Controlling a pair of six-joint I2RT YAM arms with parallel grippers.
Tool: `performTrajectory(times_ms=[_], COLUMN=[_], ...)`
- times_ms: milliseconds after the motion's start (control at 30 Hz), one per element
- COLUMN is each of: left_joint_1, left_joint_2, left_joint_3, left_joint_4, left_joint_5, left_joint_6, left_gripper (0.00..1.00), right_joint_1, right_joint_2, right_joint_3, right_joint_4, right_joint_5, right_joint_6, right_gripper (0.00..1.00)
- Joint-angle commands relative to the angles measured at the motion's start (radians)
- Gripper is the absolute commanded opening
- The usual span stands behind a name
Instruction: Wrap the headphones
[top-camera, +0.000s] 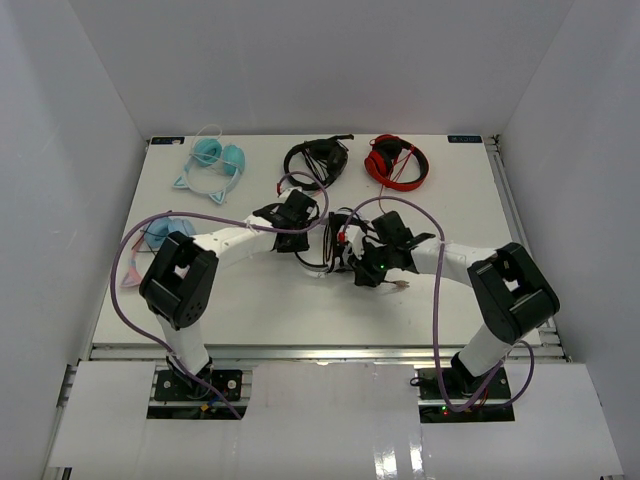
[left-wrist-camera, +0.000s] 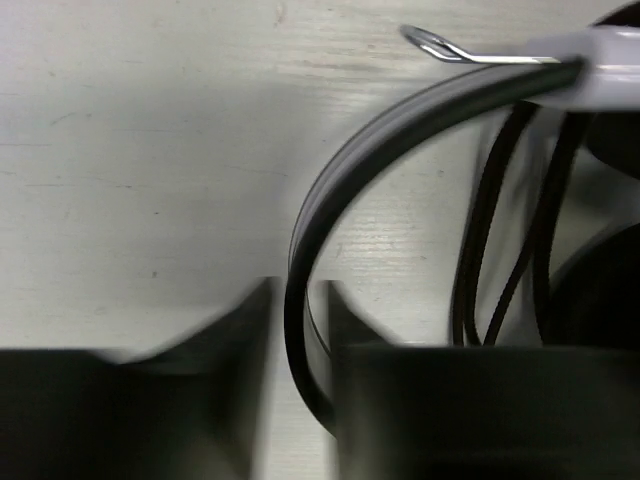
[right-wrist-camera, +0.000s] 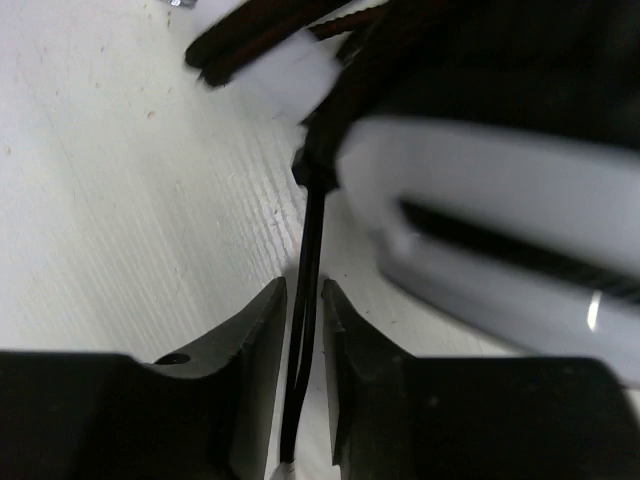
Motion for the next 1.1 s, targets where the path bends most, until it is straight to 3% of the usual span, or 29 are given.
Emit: performTrajectory(times_ms=[0,100,300,467,600,767,900,1067], left_joint_1=[-0.008,-0.001,0.011,0.011,0.011,0.011,0.011,0.011], left_joint_2=[-0.034,-0.077,-0.244,-0.514,-0.766,-1.058,-1.158,-1.167], left_joint_3=[-0.008,-0.026,-0.066,-0.173,-0.392,-0.622,-0.68,-0.672], left_joint_4=[0.042,0.04,0.059,0.123,0.251,0.368,0.371,0.342], left_joint_5=[0.071,0.084,0.164,0.259,0.37,0.435,0.436,0.434], left_joint_6=[0.013,0.032,0.156,0.302,0.387,0.379,0.371,0.381], left_gripper=[0.63,0.85,0.98,0.98,0.98,0.98,0.98,0.98], right_joint_1=[0.004,0.004,-0.033,-0.162,-0.273,-0.308,-0.309,-0.309], right_joint_2=[-0.034,-0.084,-0.249,-0.443,-0.544,-0.643,-0.704,-0.78], right_joint_3=[0.051,0.071,0.042,-0.035,-0.043,-0.057,-0.094,-0.16], right_joint_4=[-0.059,-0.136,-0.254,-0.242,-0.2,-0.137,-0.071,0.018], right_joint_5=[-0.021,-0.003,0.119,0.191,0.309,0.411,0.479,0.516], right_joint_6=[-0.053,-0.103,-0.198,-0.199,-0.048,0.121,0.183,0.253], right_gripper=[0.41,0.61,0.95,0.9,0.9,0.9,0.9,0.9])
